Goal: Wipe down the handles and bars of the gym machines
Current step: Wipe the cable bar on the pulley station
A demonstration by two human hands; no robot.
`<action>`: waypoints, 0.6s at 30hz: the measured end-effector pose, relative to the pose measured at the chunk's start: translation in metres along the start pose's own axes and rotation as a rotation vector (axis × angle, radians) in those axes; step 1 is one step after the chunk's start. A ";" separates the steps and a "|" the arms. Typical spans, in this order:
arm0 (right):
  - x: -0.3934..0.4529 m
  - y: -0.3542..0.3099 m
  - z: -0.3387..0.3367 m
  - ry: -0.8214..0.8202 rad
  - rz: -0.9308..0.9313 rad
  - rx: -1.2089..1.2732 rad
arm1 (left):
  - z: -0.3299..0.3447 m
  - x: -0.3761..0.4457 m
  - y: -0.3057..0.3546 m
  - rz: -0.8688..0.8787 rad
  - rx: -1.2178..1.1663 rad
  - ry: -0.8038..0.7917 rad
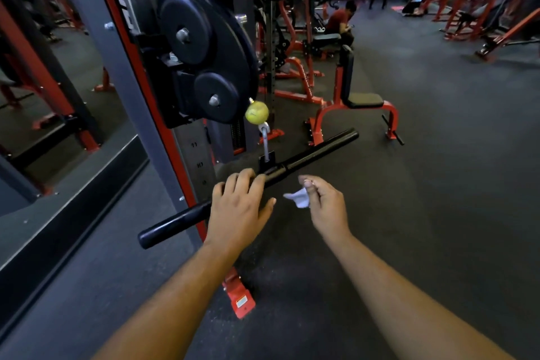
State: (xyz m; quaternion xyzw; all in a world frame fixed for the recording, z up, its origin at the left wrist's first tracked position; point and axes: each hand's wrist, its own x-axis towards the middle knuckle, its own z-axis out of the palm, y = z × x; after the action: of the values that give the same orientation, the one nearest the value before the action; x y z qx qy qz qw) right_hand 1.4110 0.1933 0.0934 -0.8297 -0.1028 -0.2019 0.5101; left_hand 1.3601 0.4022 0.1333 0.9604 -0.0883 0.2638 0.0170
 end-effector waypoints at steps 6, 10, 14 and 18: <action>0.001 0.027 -0.044 -0.095 0.267 0.181 | 0.024 0.013 0.073 0.033 -0.179 -0.183; 0.012 0.054 -0.088 -0.154 0.418 0.333 | 0.055 0.040 0.133 -0.100 -0.383 -0.452; 0.027 0.090 -0.147 -0.214 0.445 0.352 | 0.081 0.068 0.188 -0.209 -0.547 -0.507; 0.039 0.136 -0.219 -0.352 0.371 0.235 | 0.103 0.083 0.237 -0.296 -0.863 -0.563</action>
State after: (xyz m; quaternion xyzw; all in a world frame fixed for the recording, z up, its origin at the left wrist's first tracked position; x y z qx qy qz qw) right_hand 1.4468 -0.0649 0.0885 -0.7918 -0.0589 0.0555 0.6054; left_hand 1.4400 0.1473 0.0841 0.9020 -0.0536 -0.0693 0.4228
